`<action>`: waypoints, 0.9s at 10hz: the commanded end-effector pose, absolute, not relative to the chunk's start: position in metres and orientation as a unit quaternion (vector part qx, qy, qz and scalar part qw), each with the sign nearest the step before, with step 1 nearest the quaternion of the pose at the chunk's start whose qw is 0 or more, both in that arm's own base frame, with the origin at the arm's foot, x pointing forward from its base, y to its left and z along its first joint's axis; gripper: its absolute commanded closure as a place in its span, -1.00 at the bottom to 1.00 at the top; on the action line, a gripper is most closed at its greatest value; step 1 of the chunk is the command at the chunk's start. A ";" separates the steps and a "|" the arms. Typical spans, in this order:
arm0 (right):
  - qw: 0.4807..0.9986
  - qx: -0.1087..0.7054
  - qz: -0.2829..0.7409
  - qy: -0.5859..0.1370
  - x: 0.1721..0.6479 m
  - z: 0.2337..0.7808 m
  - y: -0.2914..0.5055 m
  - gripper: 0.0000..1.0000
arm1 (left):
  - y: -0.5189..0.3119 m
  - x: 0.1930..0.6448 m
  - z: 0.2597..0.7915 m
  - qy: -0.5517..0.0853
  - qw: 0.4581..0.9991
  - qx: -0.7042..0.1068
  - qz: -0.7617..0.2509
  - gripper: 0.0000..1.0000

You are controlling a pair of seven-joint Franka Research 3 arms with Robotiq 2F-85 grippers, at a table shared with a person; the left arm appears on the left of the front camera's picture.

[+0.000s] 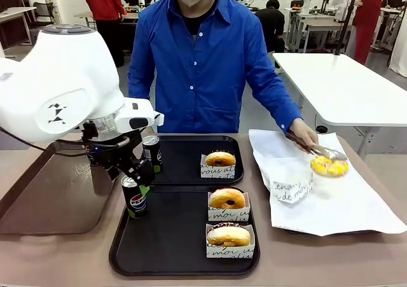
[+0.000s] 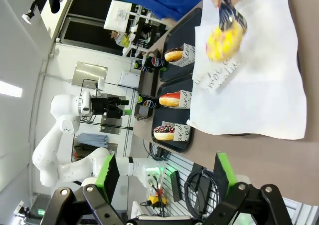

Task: Set up donuts and drinks on trays.
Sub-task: Pick up one Pepsi coke from the Handle tray and place it on the Flat Tray without a Pepsi coke.

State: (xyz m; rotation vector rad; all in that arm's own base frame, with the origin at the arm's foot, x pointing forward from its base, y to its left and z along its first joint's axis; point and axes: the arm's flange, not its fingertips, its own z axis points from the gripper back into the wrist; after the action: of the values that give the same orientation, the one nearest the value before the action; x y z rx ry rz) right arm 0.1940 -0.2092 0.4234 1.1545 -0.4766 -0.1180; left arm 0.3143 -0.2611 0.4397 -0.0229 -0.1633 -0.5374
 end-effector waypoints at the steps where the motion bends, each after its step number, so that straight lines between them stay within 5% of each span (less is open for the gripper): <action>1: 0.803 0.546 -0.051 -0.233 0.196 0.424 -0.210 -1.00 | -0.254 0.289 0.442 -0.081 0.961 -0.012 -0.263 -1.00; 7: 0.803 0.546 -0.051 -0.233 0.196 0.424 -0.210 -1.00 | -0.225 0.244 0.444 -0.066 0.960 0.002 -0.273 -1.00; 9: 0.803 0.546 -0.051 -0.233 0.196 0.424 -0.210 -1.00 | -0.246 0.267 0.459 -0.085 0.959 -0.007 -0.270 -1.00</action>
State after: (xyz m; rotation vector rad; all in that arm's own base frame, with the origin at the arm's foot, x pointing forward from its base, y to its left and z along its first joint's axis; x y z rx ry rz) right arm 0.1939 -0.2093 0.4233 1.1544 -0.4769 -0.1185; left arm 0.2631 -0.2439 0.4605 -0.0074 -0.1568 -0.5465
